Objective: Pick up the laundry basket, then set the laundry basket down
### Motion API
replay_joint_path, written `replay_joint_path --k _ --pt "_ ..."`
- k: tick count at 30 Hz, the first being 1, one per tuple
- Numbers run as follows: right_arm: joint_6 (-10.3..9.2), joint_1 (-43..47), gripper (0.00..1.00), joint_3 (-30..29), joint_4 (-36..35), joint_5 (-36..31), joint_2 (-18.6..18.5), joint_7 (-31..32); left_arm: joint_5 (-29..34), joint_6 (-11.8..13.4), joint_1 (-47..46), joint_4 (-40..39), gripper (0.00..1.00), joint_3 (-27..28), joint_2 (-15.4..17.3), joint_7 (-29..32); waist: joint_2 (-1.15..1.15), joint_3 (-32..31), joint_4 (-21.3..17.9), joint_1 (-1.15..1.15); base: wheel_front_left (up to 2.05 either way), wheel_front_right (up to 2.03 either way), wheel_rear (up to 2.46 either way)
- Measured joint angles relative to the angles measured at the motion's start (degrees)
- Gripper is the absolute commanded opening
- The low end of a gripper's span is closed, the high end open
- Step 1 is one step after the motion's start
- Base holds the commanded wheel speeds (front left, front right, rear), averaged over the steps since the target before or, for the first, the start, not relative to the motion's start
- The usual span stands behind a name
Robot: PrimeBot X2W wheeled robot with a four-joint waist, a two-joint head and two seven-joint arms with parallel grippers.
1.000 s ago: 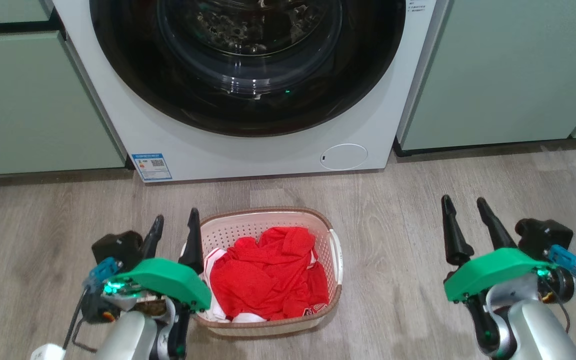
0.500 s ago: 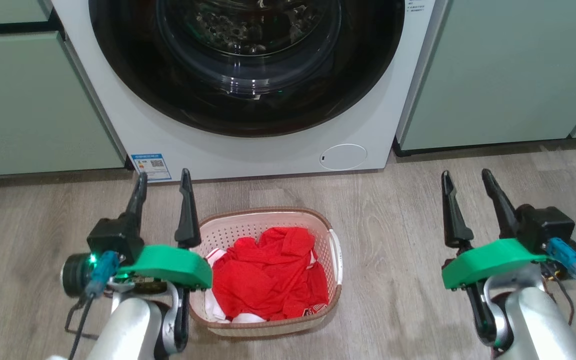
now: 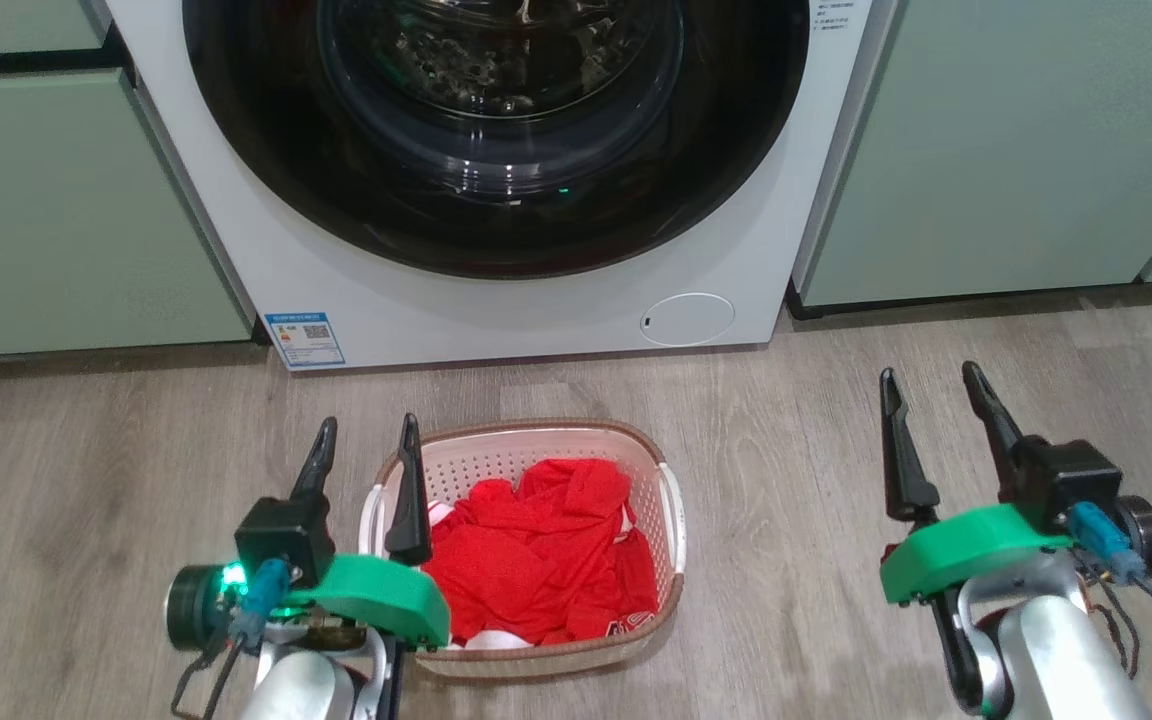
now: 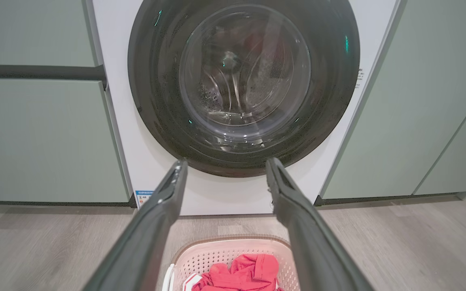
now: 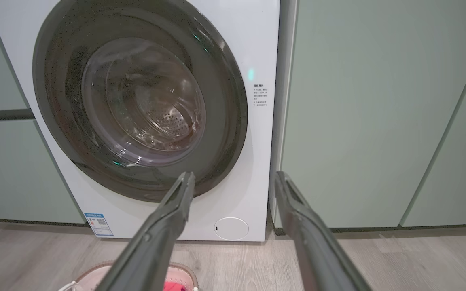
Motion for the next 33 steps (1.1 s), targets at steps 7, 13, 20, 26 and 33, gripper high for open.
replay_joint_path --k 7,13,20,26,33 --pt "0.02 0.1 1.00 0.7 3.4 -4.9 0.1 -1.0 3.3 -0.3 0.0 3.9 1.00 0.5 -0.3 -1.2 0.00 -0.1 -0.1 0.00 0.00 0.00 0.00" --pt "0.08 0.1 1.00 0.9 3.7 -5.7 0.2 -1.2 2.5 -0.7 0.0 4.9 1.00 0.7 -0.4 -1.4 0.00 0.0 -0.1 0.00 0.00 0.00 0.00" --pt "0.08 0.1 1.00 0.7 5.1 -5.9 0.5 -1.2 -0.3 -1.3 0.0 9.3 1.00 -0.3 -0.5 -1.4 0.00 -0.1 0.1 0.00 0.00 0.00 0.00" --pt "0.09 0.1 1.00 0.8 5.6 -6.0 0.6 -1.2 -0.3 -1.2 -0.1 9.5 1.00 -0.4 -0.5 -1.4 0.00 -0.1 0.2 0.00 0.00 0.00 0.00" --pt "0.09 0.1 1.00 0.6 5.5 -6.0 0.6 -1.2 0.2 -1.1 -0.1 8.7 1.00 -0.4 -0.5 -1.4 0.00 -0.2 0.1 0.00 0.00 0.00 0.00"
